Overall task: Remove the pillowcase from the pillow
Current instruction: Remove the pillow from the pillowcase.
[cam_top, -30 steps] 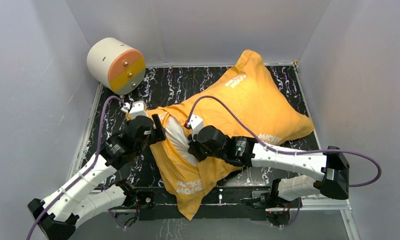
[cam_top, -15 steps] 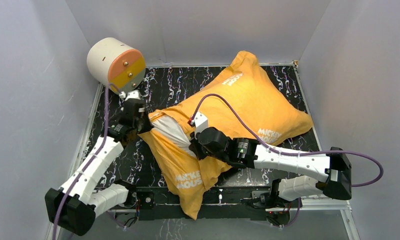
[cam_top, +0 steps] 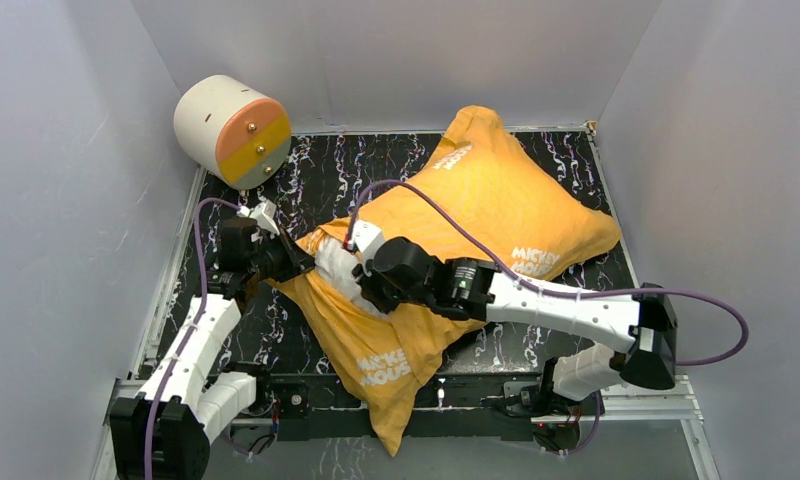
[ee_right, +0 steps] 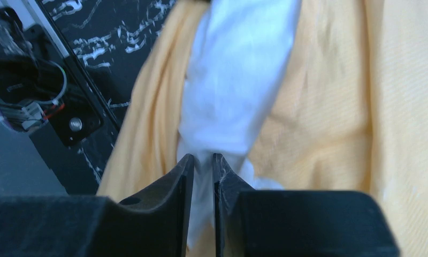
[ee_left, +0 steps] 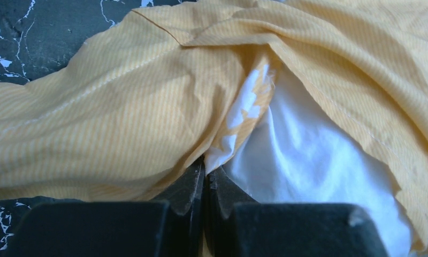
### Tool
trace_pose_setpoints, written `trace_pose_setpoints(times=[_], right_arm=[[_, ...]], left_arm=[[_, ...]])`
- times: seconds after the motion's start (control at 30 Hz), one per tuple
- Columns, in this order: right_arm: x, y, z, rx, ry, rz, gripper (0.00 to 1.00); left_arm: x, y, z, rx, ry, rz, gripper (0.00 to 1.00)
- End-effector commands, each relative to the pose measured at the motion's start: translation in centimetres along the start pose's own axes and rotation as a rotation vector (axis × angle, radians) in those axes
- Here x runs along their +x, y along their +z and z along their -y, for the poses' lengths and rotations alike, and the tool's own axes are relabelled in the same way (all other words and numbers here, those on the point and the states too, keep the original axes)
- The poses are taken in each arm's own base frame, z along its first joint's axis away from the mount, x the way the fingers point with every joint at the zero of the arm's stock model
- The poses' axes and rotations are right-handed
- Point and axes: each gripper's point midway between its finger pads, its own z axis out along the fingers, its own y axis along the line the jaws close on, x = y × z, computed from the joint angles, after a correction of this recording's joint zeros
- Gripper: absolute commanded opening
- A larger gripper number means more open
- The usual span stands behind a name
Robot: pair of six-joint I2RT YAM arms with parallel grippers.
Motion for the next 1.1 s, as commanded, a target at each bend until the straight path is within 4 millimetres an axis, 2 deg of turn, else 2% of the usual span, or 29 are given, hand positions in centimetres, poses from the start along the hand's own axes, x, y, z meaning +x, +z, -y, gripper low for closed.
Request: trace_pose_setpoints(times=[0.0,0.13,0.27,0.37,0.47,0.53,0.63,0.7,0.77,0.87,0.97,1.07], right_arm=[[-5.4,0.3,-1.4,-0.025,-0.095,0.061,0.30],[-7.2,2.5,-2.0,-0.014,-0.141,0.035,0.52],[-8.2,5.0,-0.5,0.079,-0.211,0.042,0.70],[-7.9,7.0,0.3,0.118,-0.262,0.003,0.80],[-7.0,8.8,1.3,0.158,-0.322,-0.058,0.82],[-6.1,10.0,3.0,0.221,-0.339,-0.094,0.86],[-5.2,10.3,5.4,0.311,-0.337,-0.132,0.89],[-5.3,10.0,4.8,0.251,-0.300,-0.119,0.90],[-6.3,9.1,3.7,0.176,-0.254,-0.066,0.93],[-7.4,8.5,5.7,0.232,-0.156,-0.050,0.95],[-6.8,8.7,5.7,0.147,-0.107,-0.106,0.93],[-5.9,8.8,5.7,0.122,-0.121,-0.122,0.93]], left_arm=[[-0.1,-0.8,2.1,0.102,0.002,0.016,0.00],[-0.4,-1.2,2.5,0.111,-0.025,0.038,0.00],[-0.3,-1.6,2.8,0.123,-0.033,0.042,0.00],[0.0,-1.6,2.6,0.121,-0.039,0.043,0.00],[0.2,-1.6,2.5,0.113,-0.047,0.029,0.00],[0.3,-1.7,2.5,0.113,-0.052,0.025,0.00],[0.5,-1.8,2.0,0.083,-0.069,0.033,0.00],[0.7,-1.9,1.5,0.060,-0.073,0.036,0.00],[0.9,-1.9,1.1,0.044,-0.074,0.034,0.00],[1.3,-1.6,1.8,0.097,-0.095,0.018,0.00],[1.6,-1.2,2.0,0.121,-0.123,0.010,0.00],[1.5,-1.4,1.1,0.060,-0.101,0.013,0.00]])
